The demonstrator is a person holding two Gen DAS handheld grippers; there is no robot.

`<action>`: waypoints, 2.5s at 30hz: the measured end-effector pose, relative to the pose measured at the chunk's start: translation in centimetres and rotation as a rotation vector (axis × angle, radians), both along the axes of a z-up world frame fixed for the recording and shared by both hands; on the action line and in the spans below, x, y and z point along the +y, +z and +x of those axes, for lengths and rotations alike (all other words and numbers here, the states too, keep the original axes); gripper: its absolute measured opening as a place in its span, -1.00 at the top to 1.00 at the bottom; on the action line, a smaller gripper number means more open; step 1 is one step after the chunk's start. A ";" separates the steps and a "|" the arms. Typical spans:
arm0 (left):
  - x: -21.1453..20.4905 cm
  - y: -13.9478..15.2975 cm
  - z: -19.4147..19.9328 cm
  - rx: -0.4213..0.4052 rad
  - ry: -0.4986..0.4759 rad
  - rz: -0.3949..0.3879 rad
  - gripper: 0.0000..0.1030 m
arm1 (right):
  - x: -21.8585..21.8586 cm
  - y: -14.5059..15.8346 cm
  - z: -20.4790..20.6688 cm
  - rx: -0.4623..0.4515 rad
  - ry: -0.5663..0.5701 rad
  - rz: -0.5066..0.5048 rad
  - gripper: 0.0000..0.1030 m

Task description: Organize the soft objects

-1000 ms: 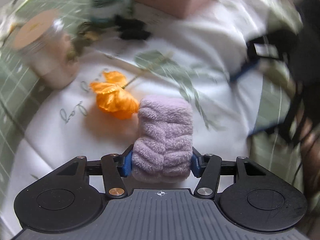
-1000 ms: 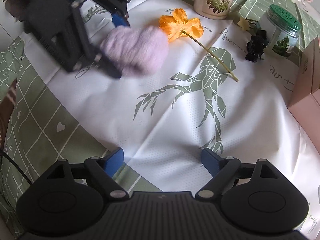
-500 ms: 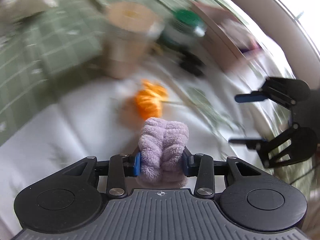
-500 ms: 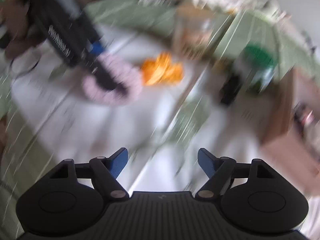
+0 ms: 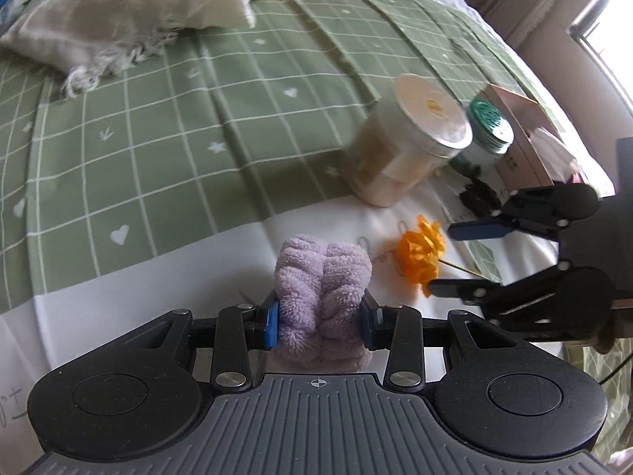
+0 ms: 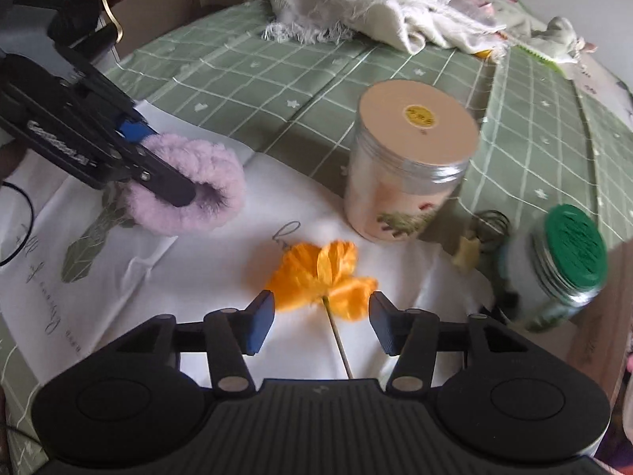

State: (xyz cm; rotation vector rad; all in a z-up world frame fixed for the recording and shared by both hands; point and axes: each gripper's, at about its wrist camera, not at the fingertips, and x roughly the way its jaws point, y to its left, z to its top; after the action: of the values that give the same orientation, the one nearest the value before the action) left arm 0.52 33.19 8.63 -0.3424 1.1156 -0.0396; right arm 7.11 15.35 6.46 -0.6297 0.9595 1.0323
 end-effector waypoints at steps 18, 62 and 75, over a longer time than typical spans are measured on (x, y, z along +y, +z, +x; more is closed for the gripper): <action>3.9 9.9 5.0 -0.315 0.212 0.061 0.19 | -2.9 9.4 2.5 0.077 -0.129 0.249 0.67; -13.2 10.4 9.6 -0.335 -0.228 -0.008 0.05 | -18.7 10.0 13.0 -0.183 -0.535 0.351 0.09; -5.3 1.5 3.8 -0.086 -0.163 -0.085 0.05 | -4.9 2.4 5.1 -0.210 -0.178 0.115 0.44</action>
State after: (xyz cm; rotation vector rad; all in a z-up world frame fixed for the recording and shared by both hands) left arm 4.36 27.94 10.15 -0.3220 1.0567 -0.2447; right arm 12.25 10.46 8.84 -0.5357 0.7523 0.8387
